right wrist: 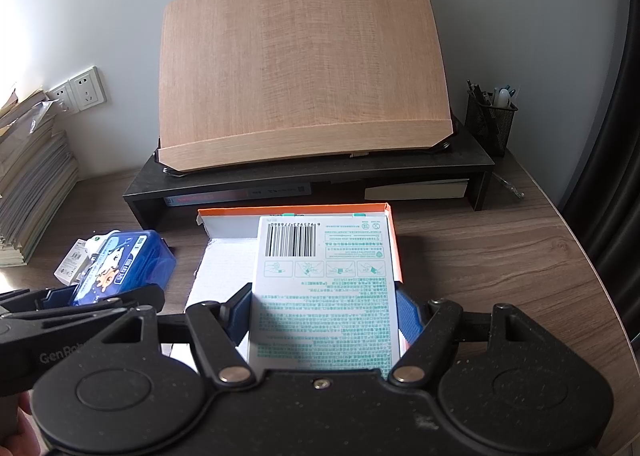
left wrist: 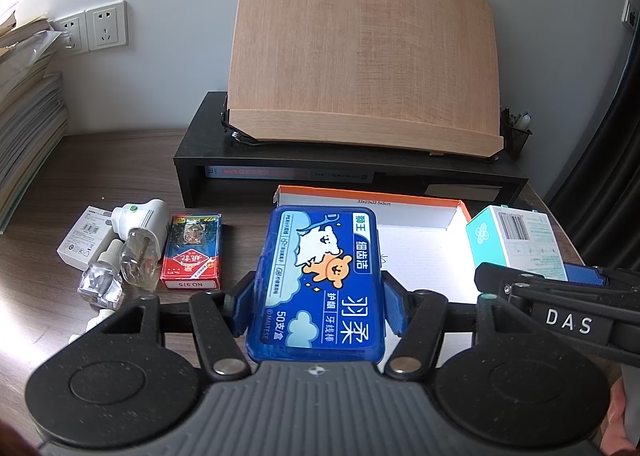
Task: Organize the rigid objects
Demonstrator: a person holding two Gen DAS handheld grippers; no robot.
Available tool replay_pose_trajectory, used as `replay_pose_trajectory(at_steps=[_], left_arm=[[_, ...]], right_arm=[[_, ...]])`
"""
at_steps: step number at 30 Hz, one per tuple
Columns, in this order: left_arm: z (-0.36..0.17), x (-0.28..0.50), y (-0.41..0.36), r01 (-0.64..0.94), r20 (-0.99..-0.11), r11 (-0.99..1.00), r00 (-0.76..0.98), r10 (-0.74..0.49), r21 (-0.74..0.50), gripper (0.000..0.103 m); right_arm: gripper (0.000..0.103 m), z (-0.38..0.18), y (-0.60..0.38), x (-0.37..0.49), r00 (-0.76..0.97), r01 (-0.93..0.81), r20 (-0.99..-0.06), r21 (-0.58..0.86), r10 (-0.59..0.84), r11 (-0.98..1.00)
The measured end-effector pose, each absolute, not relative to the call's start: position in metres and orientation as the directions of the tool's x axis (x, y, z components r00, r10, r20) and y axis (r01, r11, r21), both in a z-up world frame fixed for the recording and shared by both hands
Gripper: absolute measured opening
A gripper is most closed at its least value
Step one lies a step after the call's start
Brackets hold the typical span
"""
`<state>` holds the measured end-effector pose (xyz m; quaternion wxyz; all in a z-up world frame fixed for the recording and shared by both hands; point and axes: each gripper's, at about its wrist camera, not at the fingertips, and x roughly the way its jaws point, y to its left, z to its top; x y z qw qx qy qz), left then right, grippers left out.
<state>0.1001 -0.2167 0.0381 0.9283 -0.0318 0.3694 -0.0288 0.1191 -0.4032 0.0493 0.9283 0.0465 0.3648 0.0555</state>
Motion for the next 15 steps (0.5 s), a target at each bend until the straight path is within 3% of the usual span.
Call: replay_pose_trajectory(at_steps=[15], left_arm=[[0.0365, 0.1047, -0.2177, 0.028, -0.689, 0.996, 0.720, -0.076, -0.081, 0.063]], right_arm=[[0.084, 0.0472, -0.4005, 0.1235, 0.720, -0.071, -0.680, 0.125, 0.138, 0.990]])
